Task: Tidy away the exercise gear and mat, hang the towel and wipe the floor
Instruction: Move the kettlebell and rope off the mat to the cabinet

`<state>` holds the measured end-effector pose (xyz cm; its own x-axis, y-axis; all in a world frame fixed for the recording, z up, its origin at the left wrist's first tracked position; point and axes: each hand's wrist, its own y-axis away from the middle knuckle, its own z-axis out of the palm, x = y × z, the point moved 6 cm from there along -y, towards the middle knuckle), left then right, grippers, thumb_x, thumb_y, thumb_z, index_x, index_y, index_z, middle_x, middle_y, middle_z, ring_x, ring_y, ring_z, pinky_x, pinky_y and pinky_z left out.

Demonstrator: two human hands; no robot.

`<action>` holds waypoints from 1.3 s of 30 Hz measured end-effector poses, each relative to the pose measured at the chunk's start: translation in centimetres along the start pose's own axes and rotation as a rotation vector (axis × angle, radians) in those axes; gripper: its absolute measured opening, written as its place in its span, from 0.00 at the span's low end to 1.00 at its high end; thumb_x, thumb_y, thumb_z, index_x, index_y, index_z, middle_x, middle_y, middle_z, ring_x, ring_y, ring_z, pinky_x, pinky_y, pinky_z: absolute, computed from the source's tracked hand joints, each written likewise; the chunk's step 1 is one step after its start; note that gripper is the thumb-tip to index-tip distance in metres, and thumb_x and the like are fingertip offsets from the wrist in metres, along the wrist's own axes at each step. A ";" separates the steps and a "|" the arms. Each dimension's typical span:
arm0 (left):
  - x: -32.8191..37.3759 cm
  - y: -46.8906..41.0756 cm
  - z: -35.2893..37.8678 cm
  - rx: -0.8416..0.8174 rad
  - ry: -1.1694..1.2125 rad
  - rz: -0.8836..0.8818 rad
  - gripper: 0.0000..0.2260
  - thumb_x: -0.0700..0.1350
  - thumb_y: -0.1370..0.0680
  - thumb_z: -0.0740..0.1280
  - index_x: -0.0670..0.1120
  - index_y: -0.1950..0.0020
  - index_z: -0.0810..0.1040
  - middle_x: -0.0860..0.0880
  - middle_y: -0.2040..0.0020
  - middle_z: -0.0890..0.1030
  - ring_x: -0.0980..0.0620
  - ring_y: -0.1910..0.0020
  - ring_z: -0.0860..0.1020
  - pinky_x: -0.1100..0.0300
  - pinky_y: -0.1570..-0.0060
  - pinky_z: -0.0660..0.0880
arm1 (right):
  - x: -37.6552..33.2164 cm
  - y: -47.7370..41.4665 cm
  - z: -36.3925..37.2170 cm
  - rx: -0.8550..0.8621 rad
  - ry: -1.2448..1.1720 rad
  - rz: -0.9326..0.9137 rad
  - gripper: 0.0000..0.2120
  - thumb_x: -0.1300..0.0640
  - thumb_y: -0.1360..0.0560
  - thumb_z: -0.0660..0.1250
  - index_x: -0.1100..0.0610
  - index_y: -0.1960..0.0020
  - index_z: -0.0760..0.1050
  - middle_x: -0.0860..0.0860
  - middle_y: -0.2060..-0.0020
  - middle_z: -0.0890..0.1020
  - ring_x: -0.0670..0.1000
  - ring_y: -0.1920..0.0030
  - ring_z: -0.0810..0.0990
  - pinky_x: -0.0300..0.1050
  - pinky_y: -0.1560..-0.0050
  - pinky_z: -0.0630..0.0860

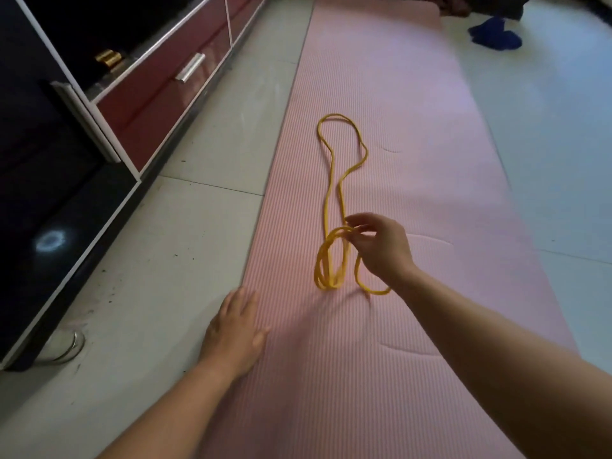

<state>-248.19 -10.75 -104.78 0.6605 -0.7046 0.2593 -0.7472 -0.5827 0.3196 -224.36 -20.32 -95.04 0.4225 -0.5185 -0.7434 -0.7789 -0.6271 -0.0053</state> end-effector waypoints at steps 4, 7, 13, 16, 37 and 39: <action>-0.4 -1.1 0.7 -0.015 -0.001 -0.020 0.30 0.55 0.21 0.57 0.46 0.24 0.51 0.44 0.23 0.49 0.46 0.24 0.50 0.53 0.27 0.53 | 2.5 -0.8 3.0 -0.052 0.124 0.003 0.22 0.53 0.33 0.75 0.57 0.41 0.77 0.52 0.42 0.77 0.49 0.41 0.75 0.31 0.43 0.62; -0.8 -1.1 1.7 0.002 0.029 -0.007 0.31 0.57 0.28 0.58 0.42 0.30 0.67 0.39 0.29 0.67 0.39 0.33 0.70 0.43 0.40 0.71 | 3.7 0.1 5.2 -0.147 0.169 -0.017 0.25 0.51 0.34 0.76 0.57 0.39 0.76 0.54 0.39 0.75 0.52 0.38 0.73 0.36 0.38 0.62; -1.1 -1.1 2.0 0.036 0.003 -0.007 0.31 0.59 0.31 0.55 0.43 0.33 0.71 0.40 0.33 0.72 0.40 0.38 0.75 0.42 0.46 0.74 | 4.9 1.1 7.2 -0.228 0.297 -0.057 0.35 0.45 0.35 0.75 0.52 0.31 0.69 0.55 0.31 0.68 0.55 0.30 0.63 0.50 0.30 0.58; -1.3 -1.0 2.1 0.020 -0.002 -0.015 0.30 0.59 0.30 0.56 0.44 0.33 0.70 0.40 0.33 0.72 0.40 0.38 0.75 0.43 0.46 0.74 | 5.4 0.6 7.1 -0.146 0.293 0.012 0.33 0.45 0.34 0.74 0.52 0.32 0.69 0.56 0.31 0.67 0.56 0.30 0.64 0.48 0.31 0.60; -0.9 1.1 1.8 -0.036 0.019 -0.007 0.30 0.58 0.20 0.54 0.51 0.23 0.44 0.49 0.23 0.38 0.50 0.24 0.43 0.56 0.27 0.48 | 3.8 4.2 8.9 -0.282 0.424 -0.383 0.14 0.52 0.34 0.75 0.52 0.50 0.81 0.48 0.48 0.81 0.57 0.42 0.75 0.58 0.50 0.76; -0.7 1.4 1.8 -0.047 0.028 -0.009 0.30 0.57 0.20 0.54 0.51 0.23 0.44 0.49 0.23 0.38 0.50 0.24 0.44 0.56 0.27 0.48 | 3.4 4.0 8.9 -0.258 0.409 -0.381 0.11 0.54 0.35 0.75 0.52 0.53 0.82 0.49 0.51 0.82 0.58 0.45 0.76 0.58 0.52 0.76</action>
<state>-249.86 -11.80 -106.14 0.6694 -0.6874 0.2818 -0.7374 -0.5686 0.3646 -230.20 -19.41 -103.54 0.8323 -0.3793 -0.4041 -0.4227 -0.9060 -0.0202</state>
